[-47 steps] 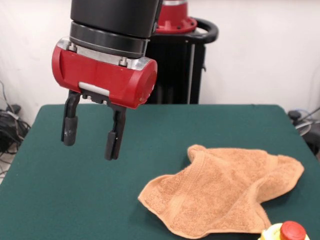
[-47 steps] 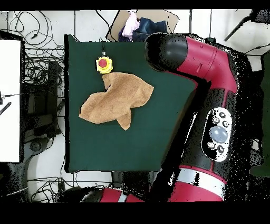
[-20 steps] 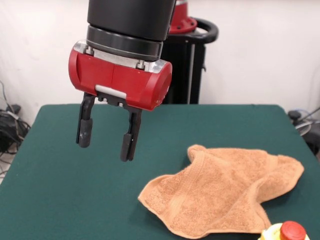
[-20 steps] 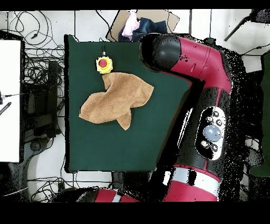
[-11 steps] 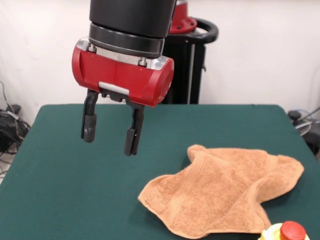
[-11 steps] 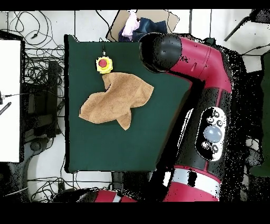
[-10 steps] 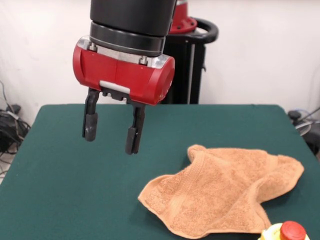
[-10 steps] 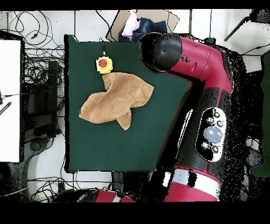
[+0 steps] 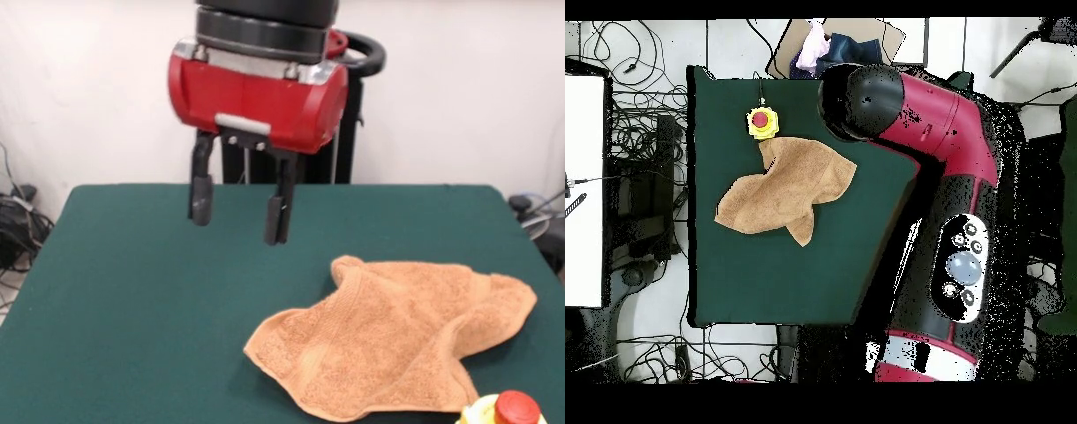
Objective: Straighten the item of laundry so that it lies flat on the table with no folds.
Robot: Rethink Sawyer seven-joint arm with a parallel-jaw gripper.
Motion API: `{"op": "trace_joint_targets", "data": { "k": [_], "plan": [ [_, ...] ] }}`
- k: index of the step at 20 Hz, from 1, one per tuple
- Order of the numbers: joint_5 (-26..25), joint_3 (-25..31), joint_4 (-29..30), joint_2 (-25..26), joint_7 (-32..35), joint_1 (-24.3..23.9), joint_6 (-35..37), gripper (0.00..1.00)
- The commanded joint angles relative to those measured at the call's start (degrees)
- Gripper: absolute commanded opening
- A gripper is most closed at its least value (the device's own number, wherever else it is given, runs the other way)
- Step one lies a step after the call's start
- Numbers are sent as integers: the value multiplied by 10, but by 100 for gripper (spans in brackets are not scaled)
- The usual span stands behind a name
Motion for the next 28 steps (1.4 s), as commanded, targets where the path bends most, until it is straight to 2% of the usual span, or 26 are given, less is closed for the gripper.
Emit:
{"op": "trace_joint_targets", "data": {
  "k": [1, 9, 19, 28],
  "plan": [
    [50, 20, 112, -13, 171, 13, 116, 100],
    [58, 5, 119, -14, 172, 24, 103, 100],
    [49, -3, 107, -13, 165, 22, 119, 100],
    [38, -1, 79, 12, 149, 11, 107, 100]
  ]
}}
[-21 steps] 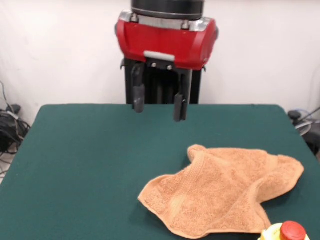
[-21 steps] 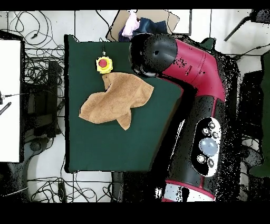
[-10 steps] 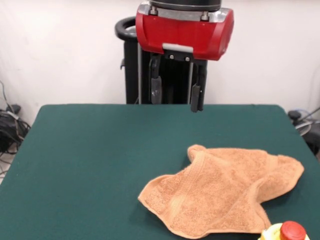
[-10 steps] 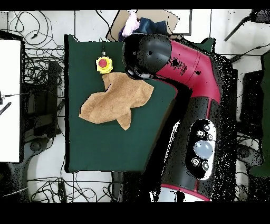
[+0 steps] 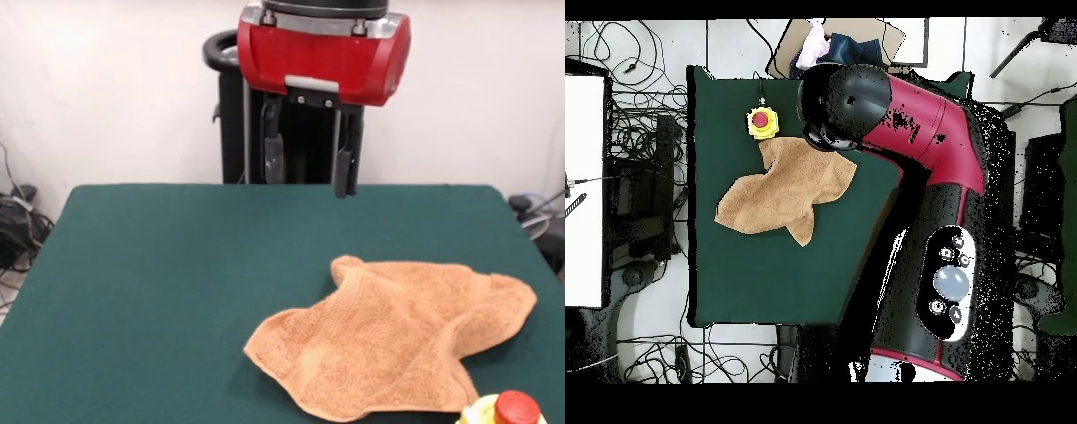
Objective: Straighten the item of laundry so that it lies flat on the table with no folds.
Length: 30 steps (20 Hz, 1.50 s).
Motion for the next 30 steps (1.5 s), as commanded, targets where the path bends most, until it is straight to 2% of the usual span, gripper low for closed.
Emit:
{"op": "trace_joint_targets", "data": {
  "k": [1, 12, 21, 25, 30],
  "plan": [
    [2, 1, 55, 38, 150, -6, 29, 100],
    [2, 6, 59, 59, 147, -8, -31, 100],
    [-13, 11, -25, 92, 92, -51, 11, 100],
    [-22, 16, -45, 110, 69, -71, -2, 100],
    [-28, 19, -48, 125, 72, -78, -26, 100]
  ]
}}
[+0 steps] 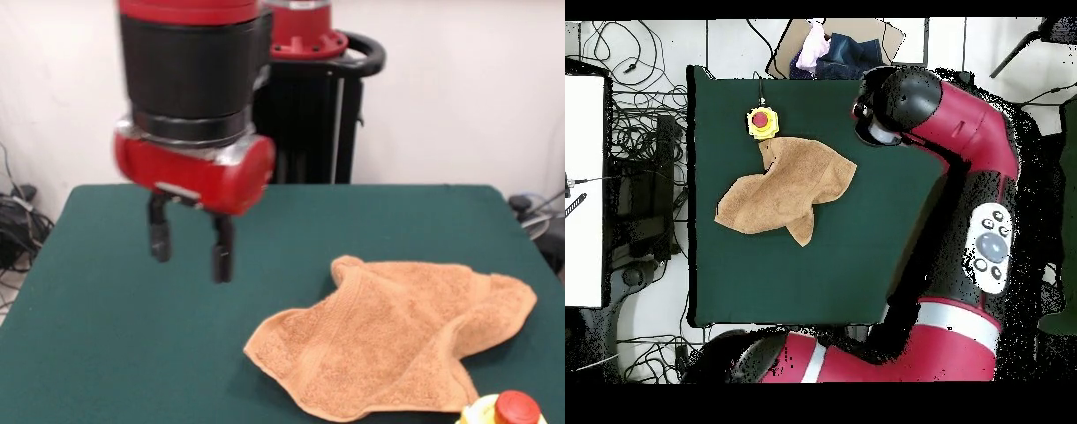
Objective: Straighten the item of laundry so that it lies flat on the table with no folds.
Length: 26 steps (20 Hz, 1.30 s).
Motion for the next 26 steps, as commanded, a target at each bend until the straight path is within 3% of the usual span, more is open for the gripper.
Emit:
{"op": "trace_joint_targets", "data": {
  "k": [1, 9, 17, 26],
  "plan": [
    [-23, 16, 11, 38, 77, -13, -32, 100],
    [-21, 20, 12, 66, 96, -13, -58, 100],
    [-2, 30, 16, 79, 105, -14, -34, 100],
    [3, 18, 23, 58, 124, 5, -8, 100]
  ]
}}
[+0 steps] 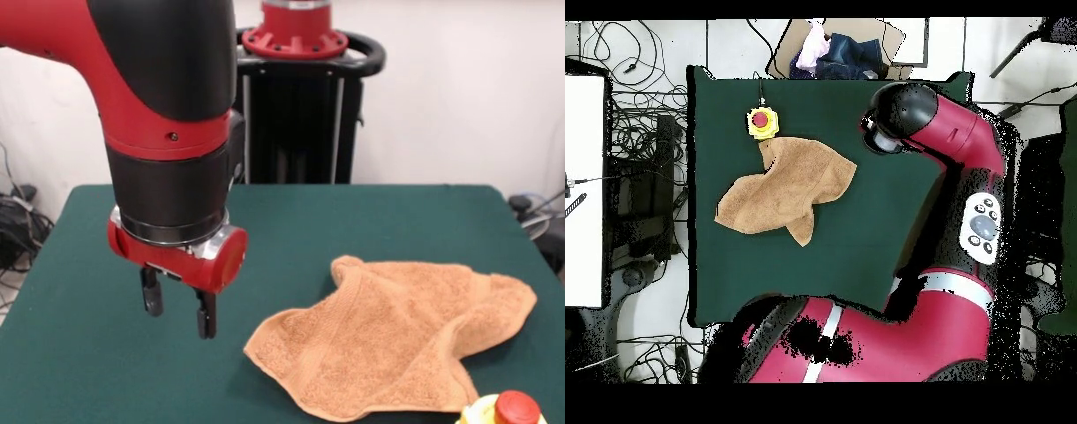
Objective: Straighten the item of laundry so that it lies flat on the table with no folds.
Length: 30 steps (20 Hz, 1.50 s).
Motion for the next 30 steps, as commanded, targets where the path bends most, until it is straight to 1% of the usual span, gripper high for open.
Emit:
{"op": "trace_joint_targets", "data": {
  "k": [1, 8, 17, 22, 25, 30],
  "plan": [
    [7, 16, 40, -17, 127, 19, 9, 100],
    [15, 5, 30, -25, 162, 41, 32, 100],
    [31, -6, 75, -41, 207, 77, 3, 100],
    [25, -4, 72, -34, 199, 73, -9, 100],
    [21, 1, 53, -20, 189, 62, -7, 100],
    [17, 8, 29, 4, 177, 52, -24, 100]
  ]
}}
